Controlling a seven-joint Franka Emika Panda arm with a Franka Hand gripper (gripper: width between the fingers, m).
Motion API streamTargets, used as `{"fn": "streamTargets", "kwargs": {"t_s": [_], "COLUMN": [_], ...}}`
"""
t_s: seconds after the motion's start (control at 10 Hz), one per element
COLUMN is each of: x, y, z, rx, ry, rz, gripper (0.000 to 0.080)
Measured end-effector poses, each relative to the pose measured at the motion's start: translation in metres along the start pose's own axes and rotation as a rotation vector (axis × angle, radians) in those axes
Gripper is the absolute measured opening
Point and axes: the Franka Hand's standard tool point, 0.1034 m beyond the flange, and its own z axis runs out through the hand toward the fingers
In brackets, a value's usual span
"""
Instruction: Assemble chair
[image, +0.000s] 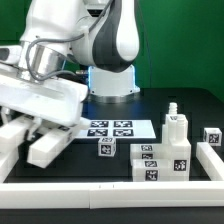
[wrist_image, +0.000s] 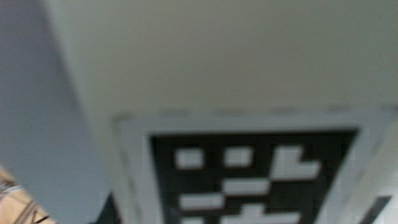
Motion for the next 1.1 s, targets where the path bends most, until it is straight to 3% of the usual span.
{"fn": "streamTargets", "kwargs": {"t_s": [0.2, 0.3, 0.4, 0.9, 1.0, 1.1], "x": [-0.001, -0.008, -0.022, -0.03, -0.03, -0.03], "y": [-0.002, -0.015, -0.029, -0.029, -0.029, -0.029], "z": [0.002, 0.006, 0.01, 0.017, 0.017, 0.017], "rx": [-0.008, -0.017, 0.0, 0.029, 0.029, 0.029], "ry": [0.008, 0.028, 0.004, -0.025, -0.025, -0.026], "rz": [-0.025, -0.087, -0.124, -0.141, -0.141, -0.141], "gripper": [0.0284, 0.0284, 0.0284, 0.0298, 0.0518, 0.0518]}}
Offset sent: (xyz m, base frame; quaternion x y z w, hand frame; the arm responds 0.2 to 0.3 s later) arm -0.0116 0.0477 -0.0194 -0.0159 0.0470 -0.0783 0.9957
